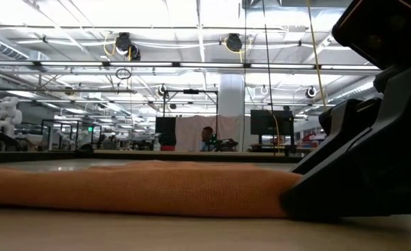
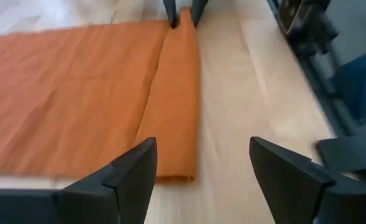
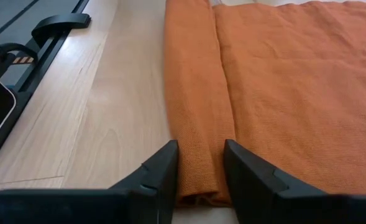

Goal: Roll towel into tight, uniform cylinder
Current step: Roll the brown towel

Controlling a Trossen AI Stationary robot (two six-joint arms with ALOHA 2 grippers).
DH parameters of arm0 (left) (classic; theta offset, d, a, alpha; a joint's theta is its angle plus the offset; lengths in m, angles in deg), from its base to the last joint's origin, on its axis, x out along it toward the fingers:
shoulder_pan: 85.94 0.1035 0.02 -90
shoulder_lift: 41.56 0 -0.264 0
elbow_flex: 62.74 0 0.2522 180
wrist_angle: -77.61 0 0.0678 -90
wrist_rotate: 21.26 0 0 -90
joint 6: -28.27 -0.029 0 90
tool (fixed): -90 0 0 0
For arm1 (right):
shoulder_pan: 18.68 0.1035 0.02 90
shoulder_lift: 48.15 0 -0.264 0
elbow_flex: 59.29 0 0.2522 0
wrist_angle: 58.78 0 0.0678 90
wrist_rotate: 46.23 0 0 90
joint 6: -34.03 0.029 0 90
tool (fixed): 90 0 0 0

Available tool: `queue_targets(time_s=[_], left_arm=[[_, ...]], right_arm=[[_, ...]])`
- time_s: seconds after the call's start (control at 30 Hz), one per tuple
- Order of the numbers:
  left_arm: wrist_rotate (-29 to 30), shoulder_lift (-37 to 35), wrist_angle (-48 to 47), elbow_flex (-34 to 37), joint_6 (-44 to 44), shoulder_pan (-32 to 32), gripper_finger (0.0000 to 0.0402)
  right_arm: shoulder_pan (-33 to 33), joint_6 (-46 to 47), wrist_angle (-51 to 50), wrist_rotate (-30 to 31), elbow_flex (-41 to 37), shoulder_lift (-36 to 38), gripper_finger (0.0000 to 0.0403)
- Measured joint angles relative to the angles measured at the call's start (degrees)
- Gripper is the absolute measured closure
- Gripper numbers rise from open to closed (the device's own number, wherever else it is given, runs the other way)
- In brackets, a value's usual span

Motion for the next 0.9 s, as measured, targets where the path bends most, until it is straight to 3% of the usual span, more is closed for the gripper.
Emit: queue_targets(time_s=[0.2,0.47,0.73,0.9], left_arm=[[0.5,5.9,4.9,0.0,-5.1,1.6,0.0126],[1.6,7.8,5.4,0.0,-8.7,2.0,0.0102],[-2.0,9.1,6.2,-0.1,-9.4,4.4,0.0132],[-5.0,9.1,5.4,-0.2,-6.4,5.9,0.0175]], right_arm=[[0.1,0.1,0.0,-0.1,-0.1,0.0,0.0282],[0.1,0.0,0.0,-0.3,-0.1,-0.1,0.0282],[0.2,-0.2,-0.1,-0.3,-0.1,-0.1,0.0282],[0.2,0.0,-0.1,-0.5,-0.1,-0.1,0.0282]])
